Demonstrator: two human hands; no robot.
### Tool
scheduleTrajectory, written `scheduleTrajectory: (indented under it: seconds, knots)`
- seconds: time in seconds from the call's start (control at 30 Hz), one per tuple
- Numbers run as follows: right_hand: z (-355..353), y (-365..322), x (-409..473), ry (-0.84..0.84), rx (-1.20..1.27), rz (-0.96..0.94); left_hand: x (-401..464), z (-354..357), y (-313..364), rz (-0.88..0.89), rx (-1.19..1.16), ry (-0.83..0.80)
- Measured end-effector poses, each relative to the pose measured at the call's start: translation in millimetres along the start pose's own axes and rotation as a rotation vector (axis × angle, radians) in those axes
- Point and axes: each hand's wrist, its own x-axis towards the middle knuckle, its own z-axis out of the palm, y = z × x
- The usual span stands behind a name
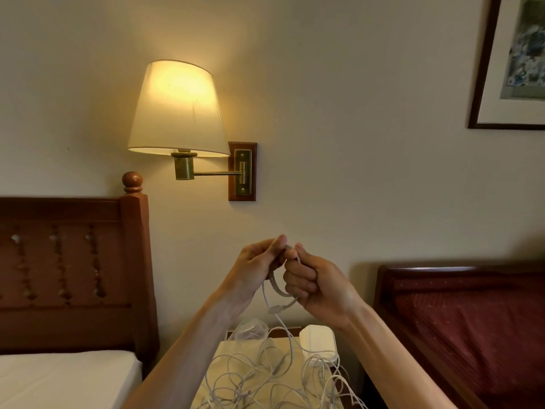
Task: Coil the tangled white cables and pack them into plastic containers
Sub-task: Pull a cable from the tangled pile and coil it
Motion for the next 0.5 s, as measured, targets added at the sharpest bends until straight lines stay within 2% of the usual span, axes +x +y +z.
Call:
scheduleTrajectory:
  seconds: [0.1,0.17,0.33,0.5]
  knots:
    - [-2,1,-1,0.019,-0.061,-0.033,-3,-7,-6,0.106,0.188,0.048]
    - [-2,-8,-5,0.042,-0.008,-0.059,-8,-19,-18,0.12,0.24,0.044]
    - [1,-31,-15,0.057,0.041,0.012,-42,-43,-69,-0.004,0.14,0.079]
    - [8,-41,-30,0.011,0.057,0.005,-76,-52,-100,-0.089,0.301,0.117]
